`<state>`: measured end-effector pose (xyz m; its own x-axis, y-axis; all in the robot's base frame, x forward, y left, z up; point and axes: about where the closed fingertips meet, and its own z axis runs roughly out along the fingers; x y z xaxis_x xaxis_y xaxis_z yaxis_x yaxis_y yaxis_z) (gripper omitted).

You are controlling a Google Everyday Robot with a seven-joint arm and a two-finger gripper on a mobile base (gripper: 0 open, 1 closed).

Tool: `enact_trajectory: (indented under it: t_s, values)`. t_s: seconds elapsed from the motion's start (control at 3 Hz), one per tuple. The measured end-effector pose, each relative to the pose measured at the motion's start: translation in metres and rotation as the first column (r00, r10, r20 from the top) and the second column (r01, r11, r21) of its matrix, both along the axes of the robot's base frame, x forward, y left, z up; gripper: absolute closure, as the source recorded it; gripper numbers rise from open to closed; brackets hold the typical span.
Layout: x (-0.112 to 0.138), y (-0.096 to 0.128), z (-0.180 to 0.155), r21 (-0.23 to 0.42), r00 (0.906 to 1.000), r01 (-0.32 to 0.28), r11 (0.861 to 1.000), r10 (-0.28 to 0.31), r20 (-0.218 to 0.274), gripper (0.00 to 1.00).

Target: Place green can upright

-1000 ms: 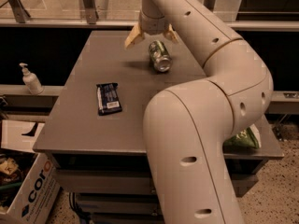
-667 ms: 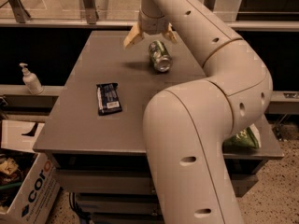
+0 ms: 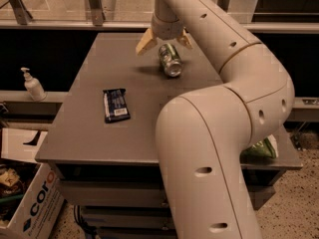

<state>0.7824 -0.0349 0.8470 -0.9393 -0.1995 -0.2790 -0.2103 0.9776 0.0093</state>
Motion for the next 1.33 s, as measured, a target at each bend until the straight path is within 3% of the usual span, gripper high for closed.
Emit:
enact_trajectory:
  t_s: [0.33,0.67,1.33]
  values:
    - [-0.0026,-0.0098,-0.0093,-0.013,0.9999,-0.003,1.000,0.003,-0.016,0.00]
    - [-0.0048,-0.0135,-0.0124,-0.015,0.9997,-0.016,1.000,0.015,-0.019,0.16]
    - [-0.0113,-0.0127,-0.0080,-0.018,0.9988,-0.046,0.999,0.046,-0.019,0.62]
